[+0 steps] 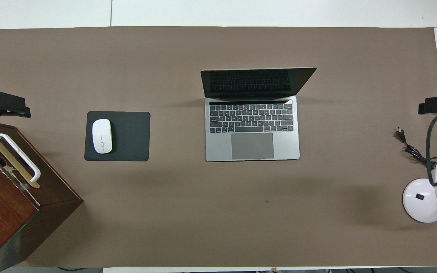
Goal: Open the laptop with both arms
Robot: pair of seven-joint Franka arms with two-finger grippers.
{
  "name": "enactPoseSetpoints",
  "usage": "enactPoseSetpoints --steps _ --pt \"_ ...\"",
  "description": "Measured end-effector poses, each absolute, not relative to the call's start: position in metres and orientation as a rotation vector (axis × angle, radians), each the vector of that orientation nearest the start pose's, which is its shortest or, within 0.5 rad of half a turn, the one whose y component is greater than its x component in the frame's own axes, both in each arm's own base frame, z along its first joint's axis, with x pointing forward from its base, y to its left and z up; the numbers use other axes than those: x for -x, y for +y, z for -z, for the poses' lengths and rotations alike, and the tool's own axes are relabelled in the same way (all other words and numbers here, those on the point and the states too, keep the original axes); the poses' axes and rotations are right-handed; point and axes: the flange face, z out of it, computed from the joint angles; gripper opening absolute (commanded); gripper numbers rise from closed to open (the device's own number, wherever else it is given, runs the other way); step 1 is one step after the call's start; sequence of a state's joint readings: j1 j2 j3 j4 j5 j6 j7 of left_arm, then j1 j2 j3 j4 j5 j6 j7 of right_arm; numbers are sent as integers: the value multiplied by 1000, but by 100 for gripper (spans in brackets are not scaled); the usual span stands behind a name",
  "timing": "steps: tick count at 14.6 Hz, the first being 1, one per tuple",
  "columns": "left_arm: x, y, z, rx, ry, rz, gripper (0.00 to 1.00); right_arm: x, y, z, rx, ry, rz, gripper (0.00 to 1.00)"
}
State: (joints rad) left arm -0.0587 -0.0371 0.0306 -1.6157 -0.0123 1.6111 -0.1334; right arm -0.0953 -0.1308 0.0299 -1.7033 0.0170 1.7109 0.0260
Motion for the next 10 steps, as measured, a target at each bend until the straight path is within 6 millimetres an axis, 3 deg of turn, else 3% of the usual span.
enactPoseSetpoints --steps 6,10 --pt "-547 -17 -627 3153 -166 49 100 -511 -28 -637 3126 137 30 100" --pt "-547 -17 -627 3153 -165 49 100 -506 -28 -639 3126 136 4 100"
